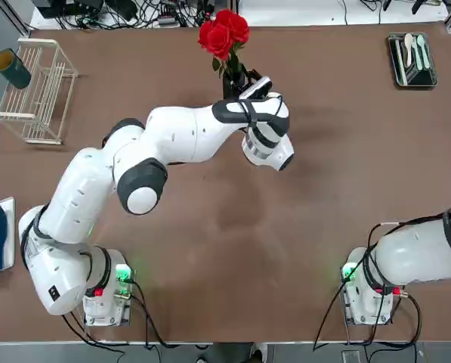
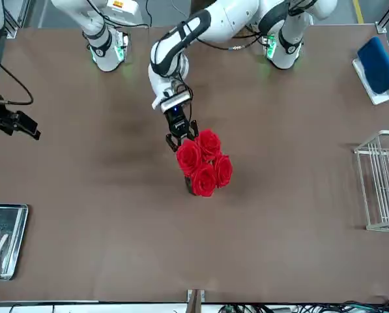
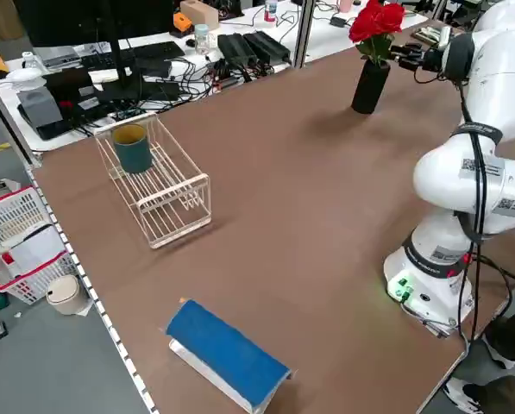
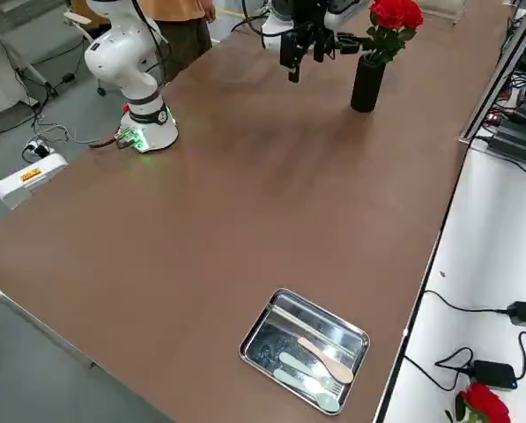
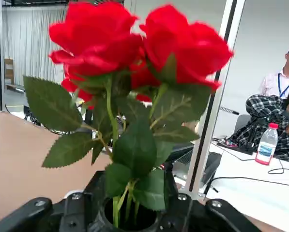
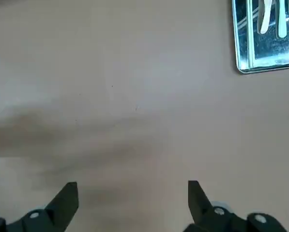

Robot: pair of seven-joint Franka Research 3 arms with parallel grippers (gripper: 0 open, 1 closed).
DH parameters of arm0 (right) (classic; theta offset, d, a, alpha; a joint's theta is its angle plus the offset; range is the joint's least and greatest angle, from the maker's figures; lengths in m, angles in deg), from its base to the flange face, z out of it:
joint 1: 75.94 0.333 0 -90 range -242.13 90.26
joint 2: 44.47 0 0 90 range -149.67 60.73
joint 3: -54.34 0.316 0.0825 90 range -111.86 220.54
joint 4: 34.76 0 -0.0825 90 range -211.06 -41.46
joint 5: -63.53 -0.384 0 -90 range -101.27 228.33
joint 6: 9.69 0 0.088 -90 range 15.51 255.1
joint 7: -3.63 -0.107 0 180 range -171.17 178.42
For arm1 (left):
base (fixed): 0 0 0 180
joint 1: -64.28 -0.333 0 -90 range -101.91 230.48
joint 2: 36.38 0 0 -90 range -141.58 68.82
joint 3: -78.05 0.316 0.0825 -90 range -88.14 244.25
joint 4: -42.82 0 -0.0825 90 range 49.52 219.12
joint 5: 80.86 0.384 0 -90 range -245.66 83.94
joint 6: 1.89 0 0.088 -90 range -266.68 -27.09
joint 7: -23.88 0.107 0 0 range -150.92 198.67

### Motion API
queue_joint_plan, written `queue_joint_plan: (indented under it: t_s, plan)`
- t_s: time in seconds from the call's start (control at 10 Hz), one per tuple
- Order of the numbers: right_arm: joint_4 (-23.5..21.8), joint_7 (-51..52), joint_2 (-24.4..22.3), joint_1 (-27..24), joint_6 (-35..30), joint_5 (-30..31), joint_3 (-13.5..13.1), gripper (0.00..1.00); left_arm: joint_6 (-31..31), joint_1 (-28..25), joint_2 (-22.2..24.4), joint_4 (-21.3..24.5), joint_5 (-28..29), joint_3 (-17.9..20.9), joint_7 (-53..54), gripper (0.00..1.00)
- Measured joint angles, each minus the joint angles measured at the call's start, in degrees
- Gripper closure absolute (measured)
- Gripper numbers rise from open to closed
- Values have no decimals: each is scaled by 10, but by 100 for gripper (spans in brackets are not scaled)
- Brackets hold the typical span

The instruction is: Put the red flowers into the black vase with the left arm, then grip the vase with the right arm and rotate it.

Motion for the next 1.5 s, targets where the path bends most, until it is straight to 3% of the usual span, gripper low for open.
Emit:
queue_joint_plan:
  t_s: [0.4,1.0,1.5]
  plan:
    - [0,0,0,7,-3,0,0,0,17,1,58,-2,-82,-20,54,42]
    - [0,0,0,19,-13,-1,7,0,24,-8,248,-7,-280,-35,192,42]
    - [-2,-14,7,28,2,-10,45,0,12,-153,318,-6,-406,-34,308,39]
